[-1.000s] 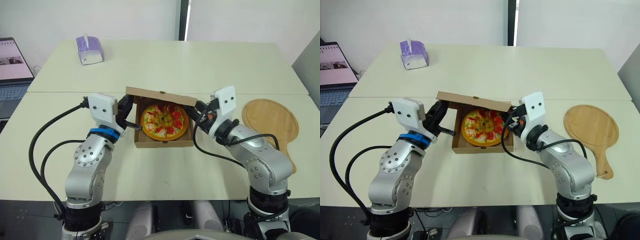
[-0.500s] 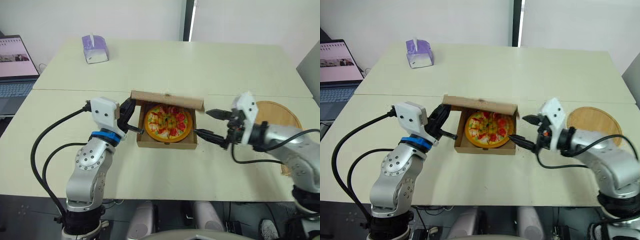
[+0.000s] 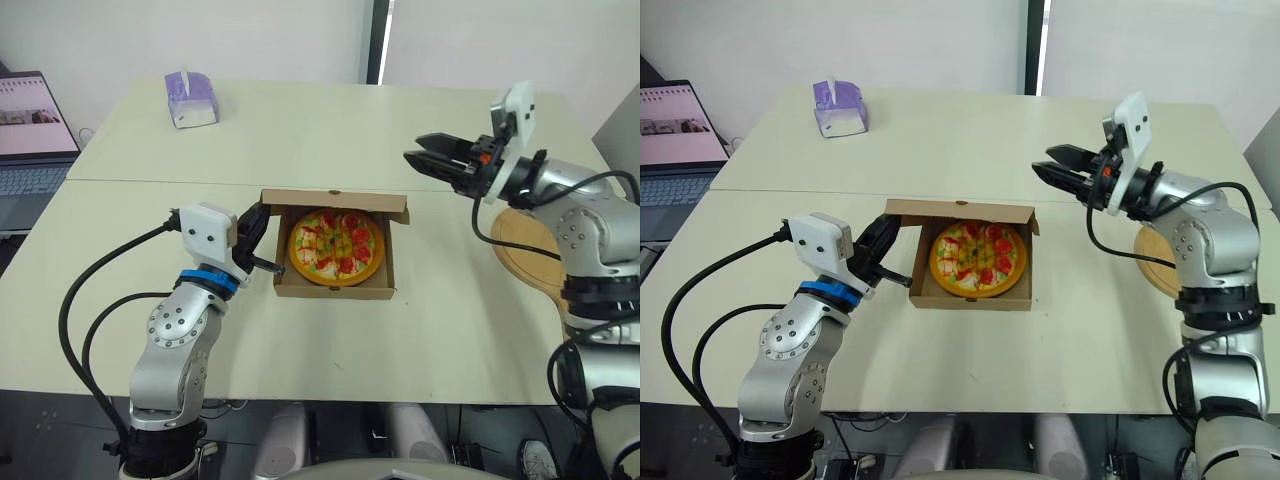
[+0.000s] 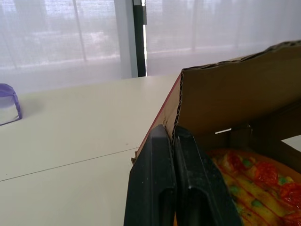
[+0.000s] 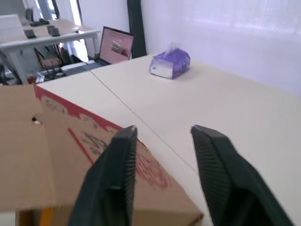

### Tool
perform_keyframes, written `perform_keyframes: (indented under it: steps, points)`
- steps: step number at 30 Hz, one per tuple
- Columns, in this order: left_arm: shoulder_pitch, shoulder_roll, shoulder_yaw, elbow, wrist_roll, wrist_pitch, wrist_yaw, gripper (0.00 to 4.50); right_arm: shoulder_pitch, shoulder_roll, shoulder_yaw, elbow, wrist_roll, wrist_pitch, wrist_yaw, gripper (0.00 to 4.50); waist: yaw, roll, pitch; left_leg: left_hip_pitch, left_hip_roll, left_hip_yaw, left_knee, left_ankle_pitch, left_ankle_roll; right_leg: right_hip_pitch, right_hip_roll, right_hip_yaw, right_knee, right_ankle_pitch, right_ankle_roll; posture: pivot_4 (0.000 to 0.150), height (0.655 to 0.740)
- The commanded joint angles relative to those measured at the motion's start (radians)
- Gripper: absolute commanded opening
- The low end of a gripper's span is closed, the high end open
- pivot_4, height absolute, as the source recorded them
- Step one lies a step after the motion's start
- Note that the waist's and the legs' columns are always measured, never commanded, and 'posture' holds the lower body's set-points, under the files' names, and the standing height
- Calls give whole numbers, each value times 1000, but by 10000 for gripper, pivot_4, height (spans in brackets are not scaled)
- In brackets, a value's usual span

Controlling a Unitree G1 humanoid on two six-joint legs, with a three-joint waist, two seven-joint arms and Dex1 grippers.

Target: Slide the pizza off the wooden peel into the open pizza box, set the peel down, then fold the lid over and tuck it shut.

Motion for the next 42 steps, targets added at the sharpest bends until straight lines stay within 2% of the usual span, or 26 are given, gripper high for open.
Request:
perform_keyframes:
  steps: [1,2,3,10,14,19,24,27,28,32,36,39,42]
  points:
    - [3,6,5,-24,4,-26,-2,0,-10,26,20,26,8,-11,35,5500,0,0,0,0,0,0,0,0,0,0,0,0,0,0,0,1500,7400]
    - [4,6,4,-25,5,-26,-2,0,-3,30,29,30,8,-8,47,1676,0,0,0,0,0,0,0,0,0,-1,-1,0,-1,0,0,1500,7400]
    - [6,6,3,-27,5,-25,-1,0,5,33,35,30,8,-6,57,412,1,0,0,-1,0,0,-1,0,0,-1,-1,0,-1,0,0,1500,7400]
    - [50,17,-1,-52,16,-39,-7,0,35,60,47,19,12,1,61,412,1,0,0,0,0,0,-1,-1,1,-1,-1,0,-1,0,0,1500,7400]
    - [82,27,1,-60,10,-52,-22,9275,43,69,47,13,13,5,59,0,0,0,0,0,0,1,-2,0,1,-1,-1,0,-1,0,0,1500,7400]
    - [161,74,60,-74,-61,-17,-85,25638,60,76,59,1,9,2,64,0,-1,1,0,0,0,1,-4,0,1,-2,-1,0,-1,0,0,1500,7400]
    - [292,224,178,-75,-194,56,-260,25638,72,83,73,-10,7,-1,68,0,-2,1,1,0,0,1,-6,0,1,-3,-1,0,-2,0,-1,1500,7400]
    - [282,340,291,-13,-274,93,-355,25638,79,82,77,-16,6,0,72,0,-1,2,2,0,0,1,-6,0,1,-3,-1,-1,-2,-1,-1,1500,7400]
    - [250,383,324,15,-310,116,-385,25638,82,81,79,-20,7,1,75,0,0,2,2,0,0,0,-6,0,1,-3,-1,-1,-2,-1,-1,1500,7400]
    - [21,527,372,128,-469,262,-458,13371,104,76,90,-43,8,4,80,0,8,2,3,0,-1,-2,-6,0,0,-2,-1,-3,-2,-1,-1,1500,7400]
    - [-272,596,265,253,-540,379,-535,502,130,71,100,-68,8,8,80,0,1,2,3,0,-2,-2,-6,0,0,-2,-2,-2,-3,0,0,1500,7400]
    - [-451,577,154,333,-539,423,-591,502,151,67,108,-87,4,5,78,0,-1,2,3,-1,-3,-1,-6,2,-3,-3,-2,-2,-3,-1,0,1500,7400]
    - [-516,571,77,366,-524,445,-649,502,160,67,111,-97,1,4,73,0,-11,2,3,-1,-3,1,-8,2,-4,-4,-2,0,-4,-1,0,1500,7400]
